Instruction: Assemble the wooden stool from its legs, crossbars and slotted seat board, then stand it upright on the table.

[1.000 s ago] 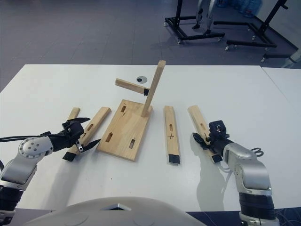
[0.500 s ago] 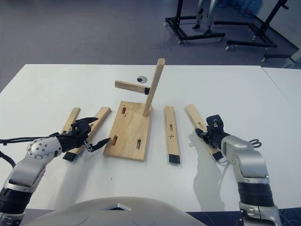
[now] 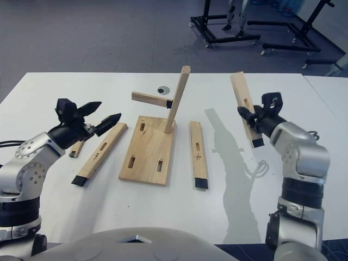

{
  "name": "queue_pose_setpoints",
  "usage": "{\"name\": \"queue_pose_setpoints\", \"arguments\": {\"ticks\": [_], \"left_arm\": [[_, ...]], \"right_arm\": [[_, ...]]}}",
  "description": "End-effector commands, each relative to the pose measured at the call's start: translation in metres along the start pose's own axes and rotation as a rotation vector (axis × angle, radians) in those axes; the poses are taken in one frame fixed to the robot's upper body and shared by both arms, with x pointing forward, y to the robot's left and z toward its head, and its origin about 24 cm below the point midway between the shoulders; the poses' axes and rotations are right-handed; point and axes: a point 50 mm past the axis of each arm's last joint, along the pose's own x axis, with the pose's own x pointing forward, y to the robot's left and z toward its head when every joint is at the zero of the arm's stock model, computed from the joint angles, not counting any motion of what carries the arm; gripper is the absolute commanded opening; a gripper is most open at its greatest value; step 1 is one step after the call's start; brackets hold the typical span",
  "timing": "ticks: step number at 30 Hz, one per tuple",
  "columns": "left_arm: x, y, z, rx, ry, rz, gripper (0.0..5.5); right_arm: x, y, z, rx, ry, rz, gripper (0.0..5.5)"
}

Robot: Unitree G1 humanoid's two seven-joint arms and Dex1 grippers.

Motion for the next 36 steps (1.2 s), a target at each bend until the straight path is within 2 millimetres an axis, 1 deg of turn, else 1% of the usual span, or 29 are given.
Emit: {"name": "queue_pose_setpoints", "arguments": {"ticks": [1, 4, 7, 10, 12, 14, 17, 18, 20, 23, 26, 28, 31, 36], "left_arm": [[-0.002, 0.001, 0.030, -0.092, -0.114, -0.086, 5.24], [0.000, 0.003, 0.060, -0.178, -0.224, -0.189, 5.24], [0.001, 0.001, 0.079, -0.238, -0.280, -0.287, 5.24], [0.006, -0.006, 0.088, -0.278, -0.289, -0.380, 5.24], [0.011, -0.014, 0.089, -0.288, -0.274, -0.441, 5.24], [0.018, -0.022, 0.087, -0.303, -0.250, -0.498, 5.24], [0.031, -0.037, 0.088, -0.323, -0.239, -0.572, 5.24], [0.035, -0.042, 0.089, -0.330, -0.239, -0.594, 5.24], [0.041, -0.050, 0.091, -0.362, -0.250, -0.625, 5.24], [0.050, -0.058, 0.089, -0.439, -0.259, -0.654, 5.24], [0.058, -0.068, 0.084, -0.466, -0.237, -0.664, 5.24], [0.061, -0.074, 0.083, -0.486, -0.241, -0.665, 5.24], [0.066, -0.081, 0.088, -0.513, -0.268, -0.654, 5.24], [0.062, -0.084, 0.094, -0.558, -0.293, -0.654, 5.24]], "right_arm": [[-0.009, -0.002, 0.049, 0.029, -0.157, 0.142, 2.02], [-0.021, 0.004, 0.082, 0.102, -0.248, 0.389, 2.02], [-0.033, 0.008, 0.103, 0.159, -0.284, 0.600, 2.02], [-0.041, 0.014, 0.116, 0.213, -0.303, 0.756, 2.02], [-0.045, 0.023, 0.124, 0.230, -0.318, 0.856, 2.02], [-0.044, 0.039, 0.129, 0.238, -0.314, 0.959, 2.02], [-0.037, 0.075, 0.126, 0.266, -0.288, 1.112, 2.02], [-0.034, 0.089, 0.124, 0.281, -0.278, 1.170, 2.02], [-0.030, 0.111, 0.116, 0.302, -0.255, 1.238, 2.02], [-0.025, 0.136, 0.097, 0.355, -0.210, 1.299, 2.02], [-0.026, 0.156, 0.085, 0.383, -0.192, 1.330, 2.02], [-0.026, 0.167, 0.080, 0.387, -0.182, 1.334, 2.02], [-0.023, 0.178, 0.068, 0.384, -0.149, 1.317, 2.02], [-0.018, 0.182, 0.064, 0.405, -0.155, 1.297, 2.02]]}}
